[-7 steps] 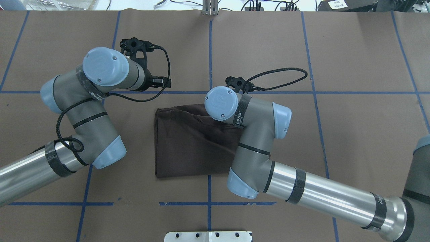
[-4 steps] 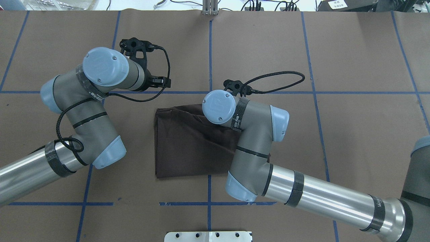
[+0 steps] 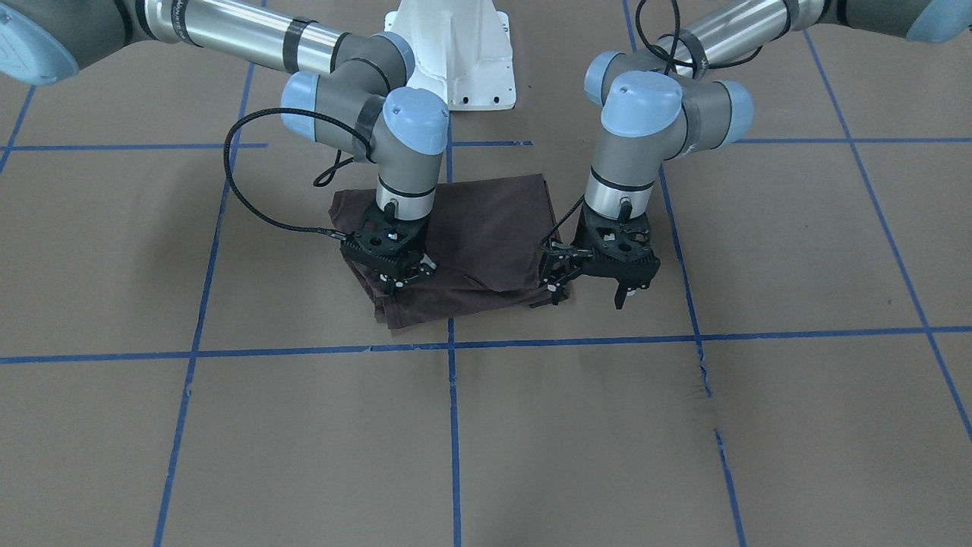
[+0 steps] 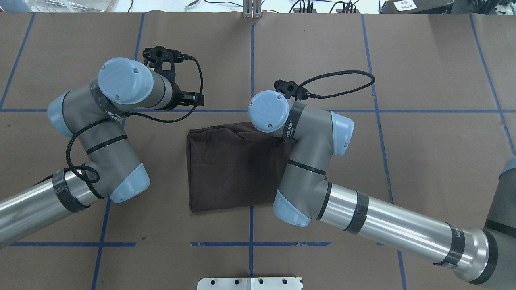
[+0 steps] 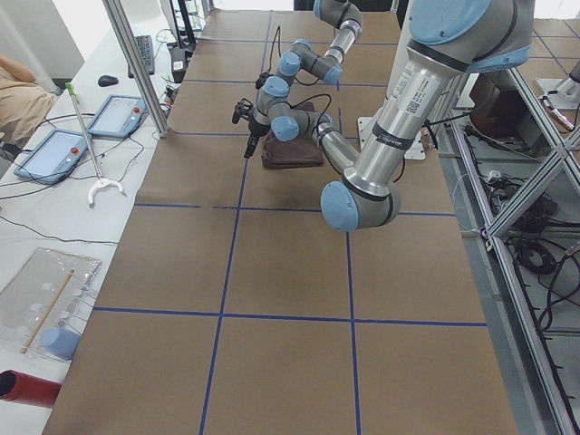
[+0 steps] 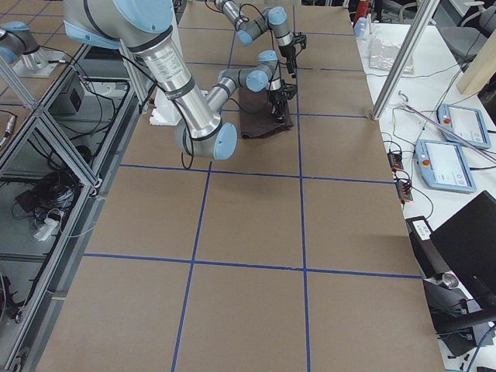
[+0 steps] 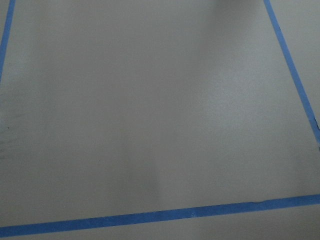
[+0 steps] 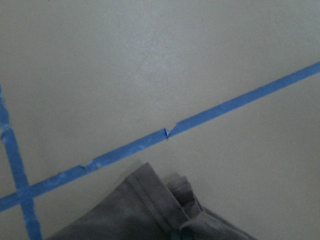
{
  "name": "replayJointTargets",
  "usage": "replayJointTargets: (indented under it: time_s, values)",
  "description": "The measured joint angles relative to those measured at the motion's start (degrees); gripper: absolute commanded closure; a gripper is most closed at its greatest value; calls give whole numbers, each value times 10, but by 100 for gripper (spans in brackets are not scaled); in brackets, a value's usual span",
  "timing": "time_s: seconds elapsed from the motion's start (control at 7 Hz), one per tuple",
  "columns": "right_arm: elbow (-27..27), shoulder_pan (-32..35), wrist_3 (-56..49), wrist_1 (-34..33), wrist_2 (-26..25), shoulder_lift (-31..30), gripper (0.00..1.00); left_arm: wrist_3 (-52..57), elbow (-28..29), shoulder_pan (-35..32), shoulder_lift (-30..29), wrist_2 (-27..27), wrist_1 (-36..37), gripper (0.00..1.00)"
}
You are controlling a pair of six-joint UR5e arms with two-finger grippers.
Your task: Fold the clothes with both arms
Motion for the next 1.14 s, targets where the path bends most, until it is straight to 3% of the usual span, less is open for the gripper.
replayJointTargets:
  time_s: [0.71,1.0,1.14]
  values:
    - [-36,24,9,-3,-4,-3,100,-2,-2,1,5,0,-8,0]
    - [-44,34,4,-3,-5,-5,1,-2,-3,1,5,0,-8,0]
    - [-46,37,-13,0,-5,-3,0,-2,-3,1,5,-1,-8,0]
